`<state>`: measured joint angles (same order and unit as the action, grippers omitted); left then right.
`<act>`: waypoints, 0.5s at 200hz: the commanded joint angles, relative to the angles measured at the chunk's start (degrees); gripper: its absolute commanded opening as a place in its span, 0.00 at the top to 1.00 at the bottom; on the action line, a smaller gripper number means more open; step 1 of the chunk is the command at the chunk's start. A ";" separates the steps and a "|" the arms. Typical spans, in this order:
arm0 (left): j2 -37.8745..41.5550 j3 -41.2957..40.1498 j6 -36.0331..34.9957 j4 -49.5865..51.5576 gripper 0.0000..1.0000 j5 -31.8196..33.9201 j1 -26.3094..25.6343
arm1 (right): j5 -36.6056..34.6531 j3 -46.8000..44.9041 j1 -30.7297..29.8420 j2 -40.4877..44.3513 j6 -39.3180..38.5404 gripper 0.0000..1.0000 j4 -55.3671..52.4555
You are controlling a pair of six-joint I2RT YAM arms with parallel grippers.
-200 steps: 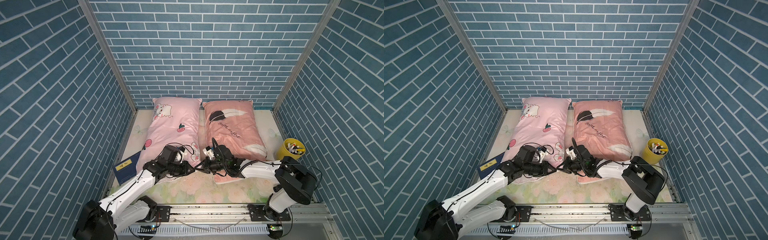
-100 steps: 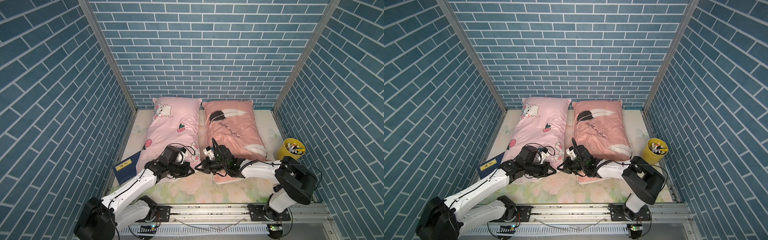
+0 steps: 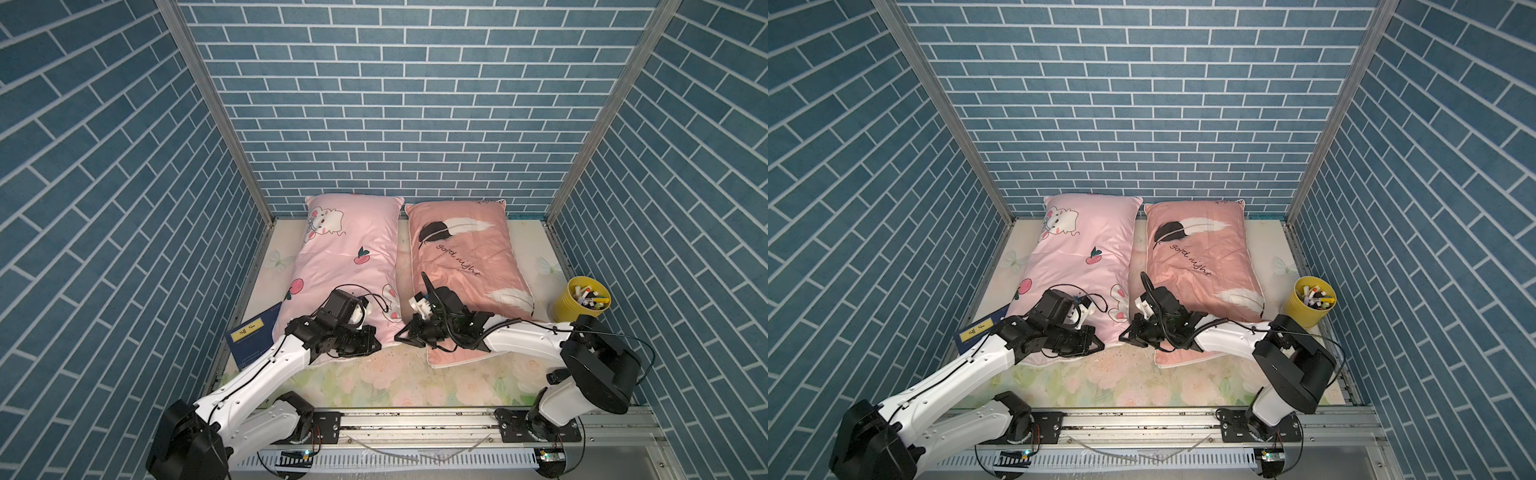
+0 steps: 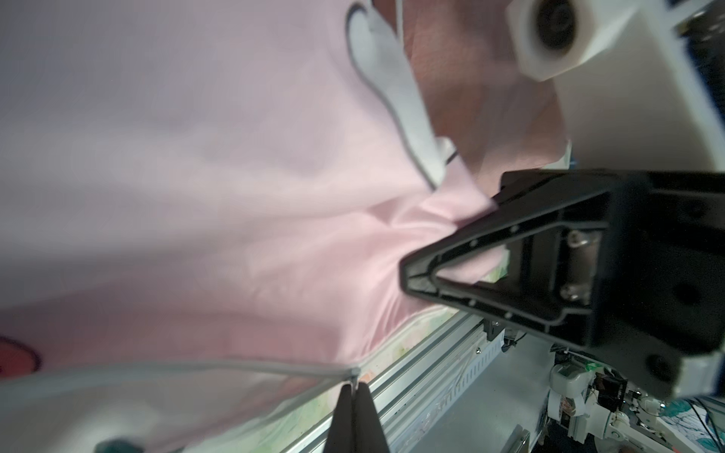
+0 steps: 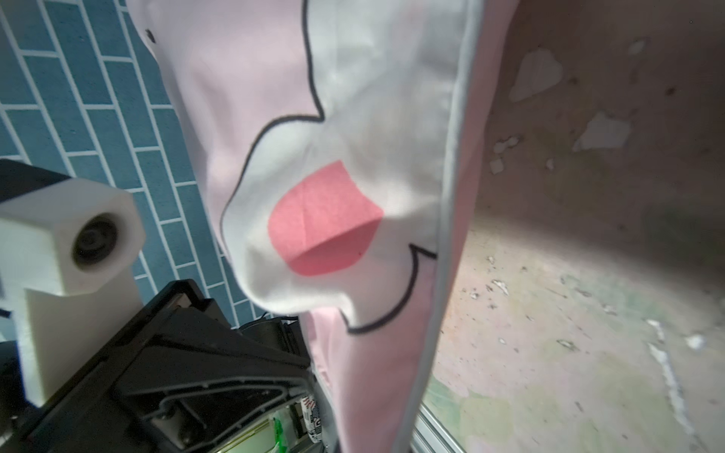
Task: Zip up pillowcases
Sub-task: Zip the zipper on the pillowcase.
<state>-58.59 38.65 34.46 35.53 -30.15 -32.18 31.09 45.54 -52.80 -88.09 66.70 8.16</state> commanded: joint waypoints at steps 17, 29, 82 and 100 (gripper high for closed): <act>3.00 0.40 -1.97 11.65 1.00 4.55 1.56 | -5.49 4.21 3.31 4.05 -9.64 1.00 -14.16; 3.75 0.93 -2.91 15.21 1.00 6.53 2.16 | -6.46 5.62 4.52 4.83 -12.14 1.00 -17.59; 2.51 2.15 -1.59 20.10 1.00 10.42 2.48 | -13.25 12.13 11.82 10.41 -22.89 1.00 -32.29; 2.07 2.65 -1.20 21.19 1.00 10.87 2.43 | -15.04 13.86 15.00 11.59 -25.78 1.00 -35.37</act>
<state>-55.94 39.64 33.17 50.76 -22.22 -30.20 22.61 54.98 -41.65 -79.61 48.23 -19.53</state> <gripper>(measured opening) 0.044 0.050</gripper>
